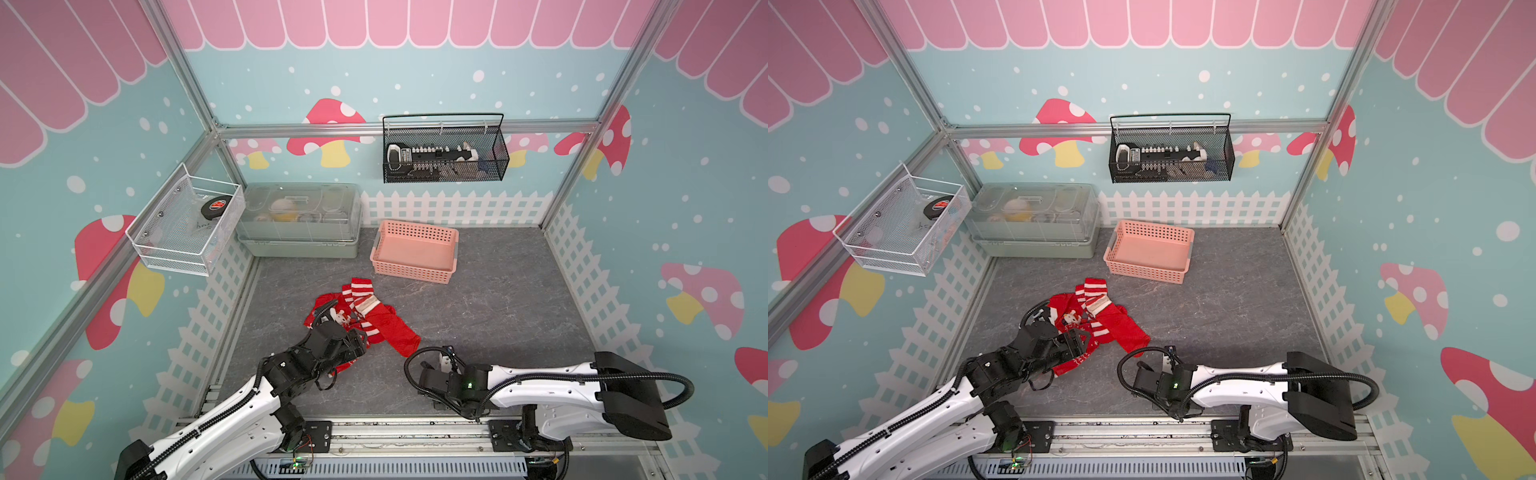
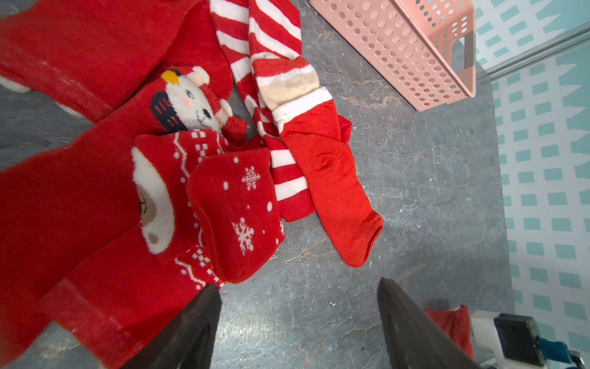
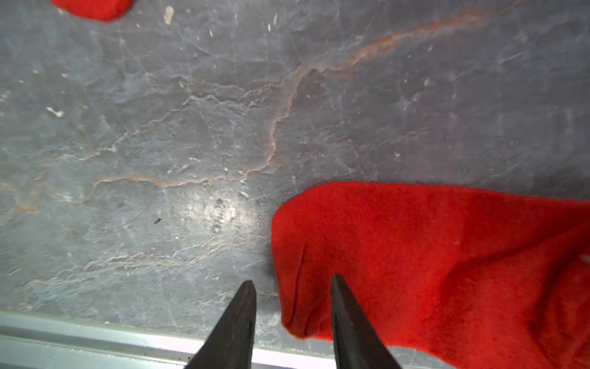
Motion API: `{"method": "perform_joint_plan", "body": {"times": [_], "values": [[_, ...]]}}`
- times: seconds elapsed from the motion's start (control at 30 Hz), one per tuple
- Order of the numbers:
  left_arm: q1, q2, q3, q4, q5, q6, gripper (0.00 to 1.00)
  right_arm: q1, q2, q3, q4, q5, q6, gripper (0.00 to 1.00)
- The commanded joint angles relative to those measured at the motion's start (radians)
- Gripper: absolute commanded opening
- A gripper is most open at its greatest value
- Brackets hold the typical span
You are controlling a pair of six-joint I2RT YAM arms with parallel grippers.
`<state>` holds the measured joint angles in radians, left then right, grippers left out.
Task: Place the socks together as a pair
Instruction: Pick up the sock at the center of the board.
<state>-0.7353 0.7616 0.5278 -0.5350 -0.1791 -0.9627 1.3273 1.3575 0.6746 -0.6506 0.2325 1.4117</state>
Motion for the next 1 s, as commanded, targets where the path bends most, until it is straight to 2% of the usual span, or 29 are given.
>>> {"method": "perform_joint_plan", "body": {"times": [0.0, 0.13, 0.33, 0.53, 0.67, 0.8, 0.9, 0.97], "values": [[-0.006, -0.016, -0.020, -0.034, -0.029, -0.028, 0.78, 0.012, 0.040, 0.014, -0.011, 0.008, 0.075, 0.37], [-0.006, -0.020, -0.023, -0.045, -0.037, -0.031, 0.78, 0.013, 0.062, 0.003, -0.010, 0.015, 0.096, 0.25], [-0.005, -0.024, -0.026, -0.061, -0.046, -0.033, 0.78, 0.013, 0.063, 0.029, -0.025, 0.040, 0.084, 0.01], [-0.006, -0.055, -0.016, -0.093, -0.053, -0.031, 0.78, 0.013, -0.033, 0.117, -0.044, 0.113, -0.018, 0.00], [-0.006, -0.094, -0.007, -0.120, -0.068, -0.026, 0.78, 0.013, -0.110, 0.216, -0.004, 0.168, -0.177, 0.00], [-0.006, -0.140, 0.028, -0.204, -0.127, -0.001, 0.78, 0.013, -0.158, 0.343, 0.111, 0.169, -0.326, 0.00], [-0.006, -0.178, 0.059, -0.254, -0.202, 0.019, 0.77, 0.012, -0.209, 0.419, 0.125, 0.184, -0.370, 0.00], [-0.006, -0.193, 0.080, -0.255, -0.207, 0.045, 0.77, 0.012, -0.268, 0.396, 0.128, 0.210, -0.353, 0.00]]}}
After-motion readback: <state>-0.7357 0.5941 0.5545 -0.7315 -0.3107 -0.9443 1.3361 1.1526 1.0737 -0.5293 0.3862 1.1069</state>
